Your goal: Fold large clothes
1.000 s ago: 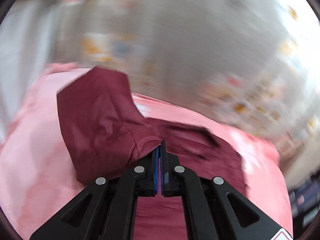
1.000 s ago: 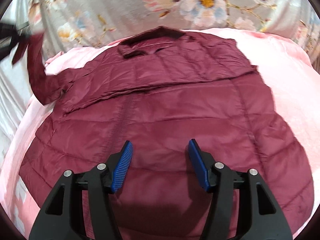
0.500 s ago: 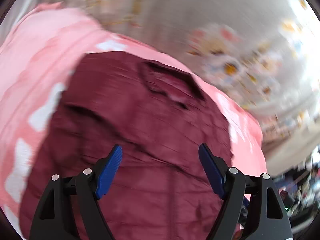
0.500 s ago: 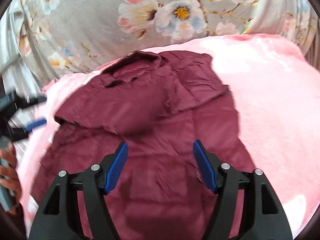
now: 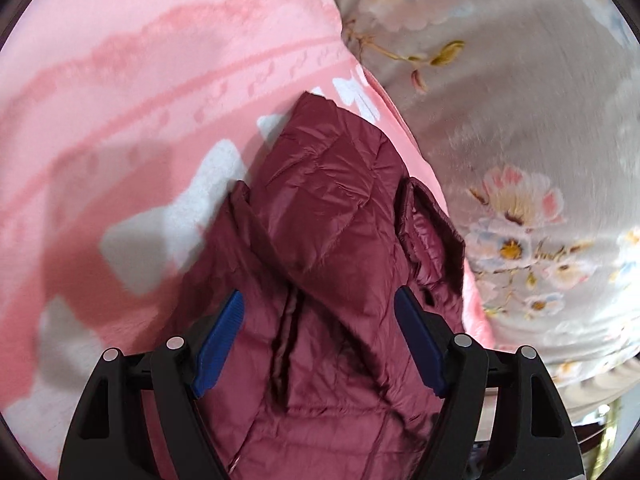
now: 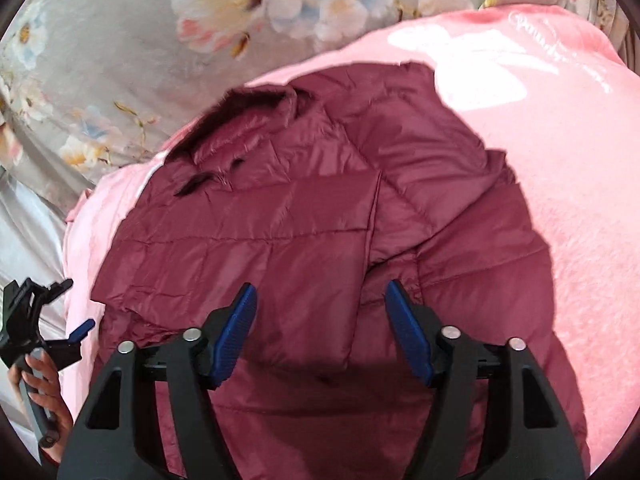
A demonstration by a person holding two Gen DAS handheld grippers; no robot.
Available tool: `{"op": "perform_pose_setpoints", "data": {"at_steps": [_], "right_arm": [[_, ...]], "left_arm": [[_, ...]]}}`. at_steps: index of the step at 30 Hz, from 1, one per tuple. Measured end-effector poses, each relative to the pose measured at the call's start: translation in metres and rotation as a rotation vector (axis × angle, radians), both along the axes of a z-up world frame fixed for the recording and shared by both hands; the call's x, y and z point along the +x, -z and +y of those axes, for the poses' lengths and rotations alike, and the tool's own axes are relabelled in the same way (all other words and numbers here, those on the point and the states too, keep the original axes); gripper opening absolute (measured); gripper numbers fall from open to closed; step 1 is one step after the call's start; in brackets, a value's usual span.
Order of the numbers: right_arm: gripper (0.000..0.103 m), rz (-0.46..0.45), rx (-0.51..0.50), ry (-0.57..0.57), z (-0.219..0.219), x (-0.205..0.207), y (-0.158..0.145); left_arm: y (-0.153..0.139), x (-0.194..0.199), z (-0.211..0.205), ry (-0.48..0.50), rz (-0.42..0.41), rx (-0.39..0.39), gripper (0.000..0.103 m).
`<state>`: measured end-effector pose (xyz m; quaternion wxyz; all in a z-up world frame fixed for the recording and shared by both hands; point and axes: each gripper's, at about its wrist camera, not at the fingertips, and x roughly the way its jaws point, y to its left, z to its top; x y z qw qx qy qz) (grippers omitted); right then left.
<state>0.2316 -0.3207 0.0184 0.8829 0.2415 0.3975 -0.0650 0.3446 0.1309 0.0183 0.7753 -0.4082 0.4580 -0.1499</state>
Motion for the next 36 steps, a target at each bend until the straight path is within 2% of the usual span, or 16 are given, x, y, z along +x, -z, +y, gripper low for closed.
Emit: {"op": "perform_pose_setpoints", "data": {"at_steps": [1, 3, 4, 6, 9, 12, 14, 16, 18, 20, 22, 24, 27, 30, 32, 36], "right_arm": [[0.037, 0.007, -0.008, -0.007, 0.002, 0.002, 0.001], [0.012, 0.011, -0.031, -0.02, 0.002, 0.007, -0.005], [0.004, -0.007, -0.033, -0.023, 0.001, 0.008, -0.013], [0.002, -0.076, -0.039, -0.021, -0.005, 0.006, -0.038], [0.001, -0.201, -0.065, 0.001, -0.018, -0.002, -0.091], [0.001, -0.247, -0.096, -0.003, -0.026, -0.001, -0.12], [0.001, -0.238, -0.131, -0.022, -0.026, 0.006, -0.126], [0.001, -0.215, -0.168, -0.034, -0.022, 0.012, -0.123], [0.001, -0.207, -0.202, -0.028, -0.021, 0.014, -0.118], [0.001, -0.213, -0.198, -0.02, -0.026, 0.011, -0.115], [0.001, -0.199, -0.196, -0.021, -0.029, 0.013, -0.106], [0.001, -0.163, -0.218, -0.026, -0.028, 0.016, -0.091], [0.001, -0.074, -0.249, -0.032, -0.025, 0.023, -0.053], [0.001, -0.001, -0.224, -0.03, -0.03, 0.027, -0.014], [0.001, 0.031, -0.208, -0.031, -0.032, 0.026, 0.007], [0.001, 0.023, -0.208, -0.033, -0.032, 0.023, 0.017]], "left_arm": [[0.001, 0.004, -0.002, 0.001, 0.001, -0.018, 0.073], [0.005, 0.011, -0.006, 0.004, 0.003, -0.025, 0.073], [0.006, 0.014, -0.009, 0.006, 0.006, -0.02, 0.073], [0.012, 0.022, -0.013, 0.0, 0.018, 0.01, 0.063], [0.02, 0.03, -0.013, -0.021, 0.031, 0.054, 0.058], [0.024, 0.034, -0.014, -0.038, 0.026, 0.105, 0.058], [0.026, 0.036, -0.015, -0.04, 0.023, 0.123, 0.057], [0.025, 0.038, -0.018, -0.046, 0.015, 0.164, 0.044], [0.021, 0.038, -0.017, -0.057, -0.001, 0.193, 0.018], [0.014, 0.036, -0.015, -0.068, -0.029, 0.245, 0.002], [0.006, 0.031, -0.013, -0.09, -0.059, 0.329, 0.0], [0.003, 0.028, -0.012, -0.087, -0.083, 0.377, 0.0], [0.012, 0.029, -0.018, -0.068, -0.069, 0.471, 0.0], [0.03, 0.029, -0.018, -0.063, -0.042, 0.495, 0.001], [0.032, 0.026, -0.019, -0.065, -0.063, 0.508, 0.001], [0.033, 0.022, -0.023, -0.058, -0.092, 0.55, 0.002]]}}
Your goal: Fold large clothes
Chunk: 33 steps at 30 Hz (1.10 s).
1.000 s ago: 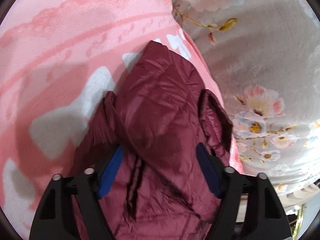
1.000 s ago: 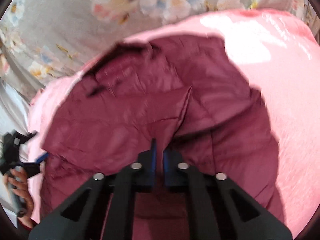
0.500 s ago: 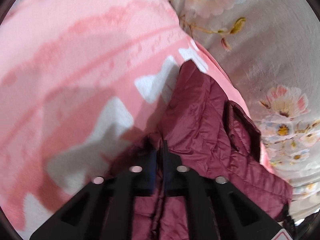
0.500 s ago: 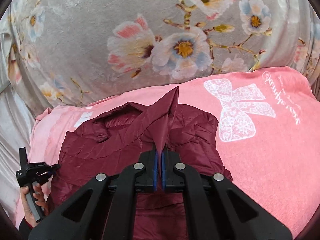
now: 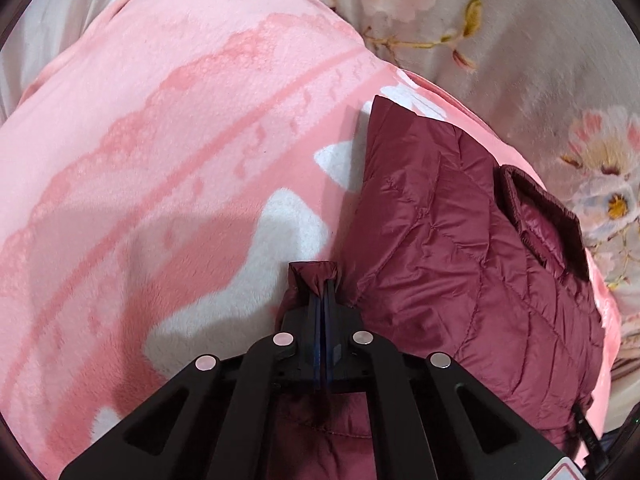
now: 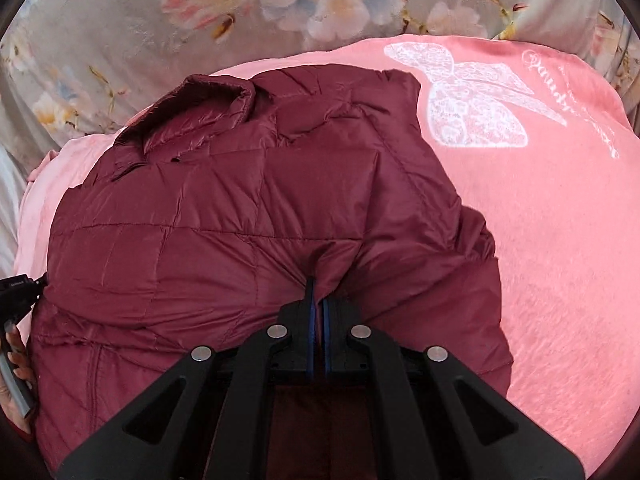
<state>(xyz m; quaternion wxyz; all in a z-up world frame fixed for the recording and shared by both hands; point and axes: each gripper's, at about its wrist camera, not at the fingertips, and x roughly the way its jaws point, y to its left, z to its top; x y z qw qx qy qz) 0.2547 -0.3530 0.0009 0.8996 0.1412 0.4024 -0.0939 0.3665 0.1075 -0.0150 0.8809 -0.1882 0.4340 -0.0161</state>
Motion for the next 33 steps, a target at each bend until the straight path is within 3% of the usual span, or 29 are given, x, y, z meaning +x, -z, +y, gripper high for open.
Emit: {"op": "perform_pose_setpoints", "data": {"at_steps": [3, 6, 8, 10, 11, 15, 18, 21, 26, 30, 33], "right_arm": [[0.001, 0.011, -0.032, -0.011, 0.003, 0.004, 0.003], [0.003, 0.017, -0.044, -0.018, 0.003, 0.004, -0.001], [0.01, -0.002, -0.064, 0.0, 0.002, -0.007, -0.014], [0.032, -0.057, -0.08, 0.036, -0.002, -0.024, -0.033], [0.038, -0.092, -0.08, 0.049, -0.003, -0.031, -0.044], [0.04, -0.144, -0.041, 0.007, 0.009, -0.029, -0.075], [0.038, -0.127, -0.017, -0.075, 0.038, -0.003, -0.079], [0.038, -0.099, -0.044, -0.129, 0.066, 0.022, -0.068], [0.033, -0.004, -0.031, -0.155, 0.082, 0.039, -0.022], [0.031, -0.01, -0.03, -0.161, 0.085, 0.031, 0.002], [0.032, -0.012, -0.1, -0.156, 0.095, 0.029, 0.003]], "left_arm": [[0.0, -0.002, -0.007, 0.005, -0.015, 0.046, 0.002], [-0.005, -0.003, -0.019, 0.011, -0.006, 0.147, 0.005], [-0.014, -0.011, -0.023, 0.022, -0.002, 0.197, 0.008], [-0.031, -0.027, -0.025, 0.05, -0.029, 0.236, 0.008], [-0.04, -0.033, -0.026, 0.059, -0.045, 0.246, 0.008], [-0.085, -0.044, -0.046, 0.113, -0.134, 0.241, 0.008], [-0.105, -0.031, -0.09, 0.206, -0.137, 0.173, 0.01], [-0.094, -0.012, -0.139, 0.289, -0.076, 0.147, 0.011], [-0.034, 0.002, -0.178, 0.3, 0.017, 0.246, 0.011], [-0.015, -0.013, -0.175, 0.305, -0.049, 0.273, 0.011], [-0.011, -0.024, -0.176, 0.295, -0.092, 0.287, 0.011]]}}
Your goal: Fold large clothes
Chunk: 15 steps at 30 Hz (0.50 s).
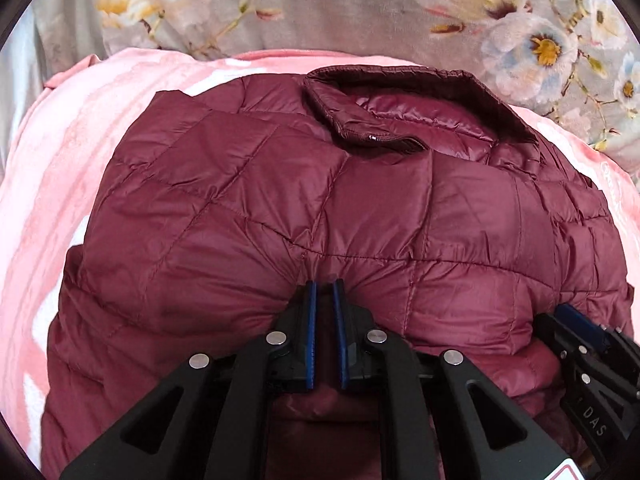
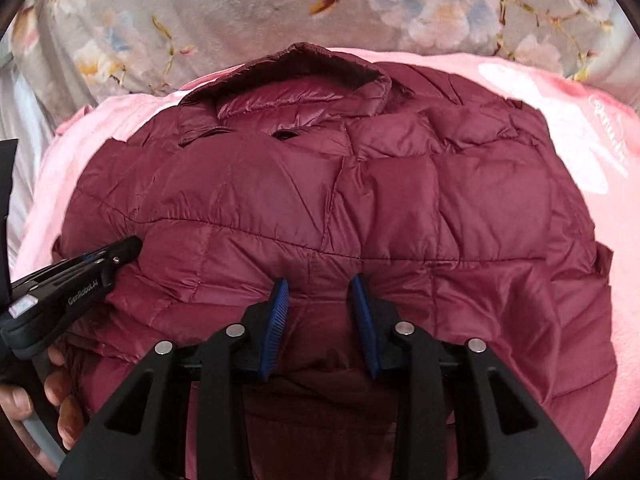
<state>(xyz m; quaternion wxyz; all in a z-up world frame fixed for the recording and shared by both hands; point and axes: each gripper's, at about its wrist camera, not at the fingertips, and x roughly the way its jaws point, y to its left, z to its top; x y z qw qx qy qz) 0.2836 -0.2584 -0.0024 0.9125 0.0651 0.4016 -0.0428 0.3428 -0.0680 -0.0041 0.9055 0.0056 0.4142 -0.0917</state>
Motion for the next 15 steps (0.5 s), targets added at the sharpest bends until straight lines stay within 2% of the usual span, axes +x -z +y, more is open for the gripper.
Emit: {"op": "perform_pose_setpoints", "data": {"at_steps": [4, 9, 11, 12, 15], "right_arm": [[0.032, 0.0, -0.042, 0.003, 0.005, 0.0, 0.003], [0.034, -0.008, 0.004, -0.003, -0.003, -0.002, 0.001], [0.042, -0.011, 0.052, -0.01, -0.009, -0.004, -0.005], [0.047, -0.013, 0.112, -0.029, -0.016, -0.007, -0.011], [0.051, -0.045, 0.204, -0.058, -0.032, -0.004, -0.031]], "left_arm": [[0.001, 0.0, -0.001, -0.001, -0.013, 0.015, 0.011], [0.0, 0.002, -0.005, 0.0, -0.02, 0.021, 0.011], [-0.006, 0.001, 0.0, 0.021, -0.009, -0.016, 0.016], [-0.01, 0.002, 0.003, 0.039, 0.007, -0.041, 0.021], [-0.032, 0.014, 0.018, 0.075, 0.044, -0.17, 0.031]]}}
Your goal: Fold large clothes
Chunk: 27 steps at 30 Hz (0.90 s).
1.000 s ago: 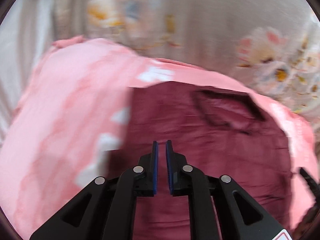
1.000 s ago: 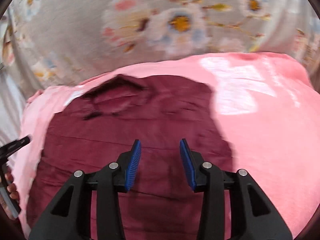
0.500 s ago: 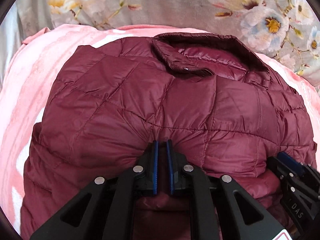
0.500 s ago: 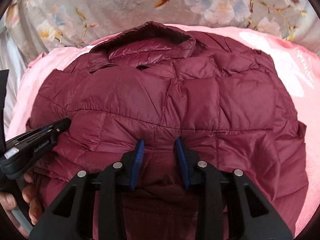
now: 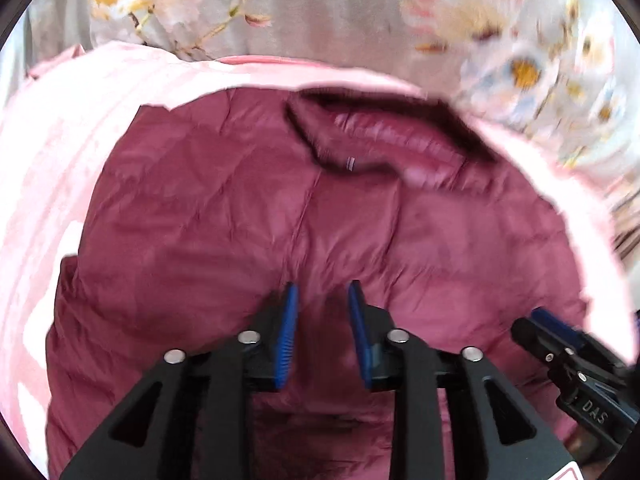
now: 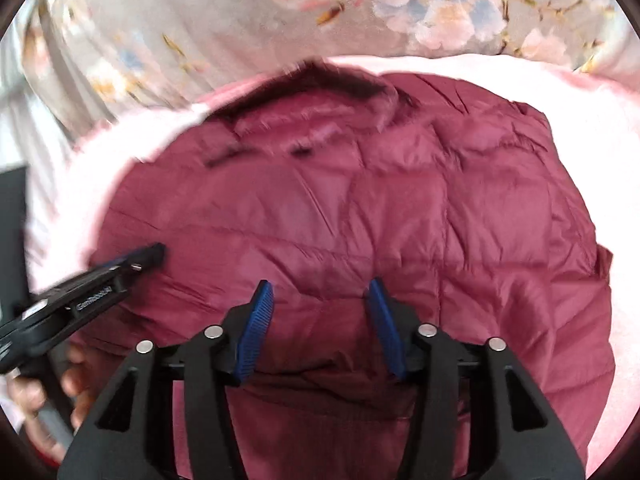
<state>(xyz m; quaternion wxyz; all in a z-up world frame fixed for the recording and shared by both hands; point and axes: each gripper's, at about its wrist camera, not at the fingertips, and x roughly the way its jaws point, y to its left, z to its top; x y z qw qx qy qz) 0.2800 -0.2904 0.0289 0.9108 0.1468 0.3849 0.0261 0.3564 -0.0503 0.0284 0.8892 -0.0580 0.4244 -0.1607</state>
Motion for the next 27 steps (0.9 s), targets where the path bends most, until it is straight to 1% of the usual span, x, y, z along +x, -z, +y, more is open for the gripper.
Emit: {"op": "perform_pose_setpoints", "data": {"at_steps": [1, 3, 4, 5, 6, 8, 9, 11, 12, 15, 17, 20, 22, 23, 24, 25, 26, 27], "right_arm": [[0.054, -0.017, 0.023, 0.009, -0.009, 0.005, -0.011], [0.058, -0.05, 0.084, 0.02, -0.027, 0.02, -0.026], [0.059, -0.06, 0.113, 0.031, -0.036, 0.029, -0.031], [0.059, -0.063, 0.13, 0.05, -0.043, 0.037, -0.033], [0.059, -0.059, 0.148, 0.068, -0.051, 0.047, -0.035], [0.059, -0.034, 0.213, 0.092, -0.066, 0.07, -0.031], [0.059, -0.012, 0.249, 0.108, -0.073, 0.083, -0.025], [0.059, 0.02, 0.28, 0.129, -0.079, 0.099, -0.014], [0.059, 0.033, 0.288, 0.136, -0.082, 0.105, -0.009], [0.059, 0.049, 0.256, 0.139, -0.08, 0.121, 0.003], [0.061, 0.071, 0.272, 0.125, -0.075, 0.129, 0.011], [0.061, 0.096, 0.333, 0.035, -0.059, 0.138, 0.015], [0.06, 0.103, 0.356, -0.012, -0.044, 0.142, 0.015], [0.058, 0.088, 0.365, -0.024, -0.04, 0.142, 0.012], [0.049, 0.055, 0.406, -0.045, -0.038, 0.139, 0.008], [0.038, 0.021, 0.444, -0.058, -0.037, 0.135, 0.005], [0.029, 0.007, 0.439, -0.057, -0.037, 0.133, 0.002], [0.016, 0.001, 0.404, -0.051, -0.035, 0.131, -0.001]], "left_arm": [[-0.01, 0.01, 0.006, -0.011, 0.011, -0.045, 0.034], [-0.022, 0.028, 0.012, -0.025, 0.026, -0.113, 0.05], [-0.026, 0.04, 0.013, -0.033, 0.042, -0.137, 0.052], [-0.029, 0.055, 0.014, -0.061, 0.058, -0.156, 0.053], [-0.029, 0.062, 0.014, -0.066, 0.065, -0.173, 0.053], [-0.024, 0.085, 0.009, -0.062, 0.128, -0.214, 0.053], [-0.017, 0.097, 0.005, -0.048, 0.17, -0.241, 0.053], [-0.002, 0.113, 0.0, -0.046, 0.245, -0.281, 0.053], [0.008, 0.121, -0.002, -0.048, 0.279, -0.316, 0.053], [0.018, 0.131, -0.003, -0.066, 0.298, -0.365, 0.052], [0.022, 0.134, -0.004, -0.065, 0.3, -0.383, 0.052], [0.026, 0.135, -0.006, -0.043, 0.3, -0.37, 0.05], [0.026, 0.137, -0.008, -0.036, 0.295, -0.359, 0.049], [0.026, 0.137, -0.009, -0.037, 0.296, -0.359, 0.049], [0.026, 0.138, -0.01, -0.04, 0.295, -0.357, 0.044], [0.026, 0.138, -0.008, -0.041, 0.295, -0.355, 0.041], [0.026, 0.138, -0.009, -0.037, 0.294, -0.355, 0.034], [0.027, 0.138, -0.01, -0.027, 0.298, -0.353, 0.023]]}}
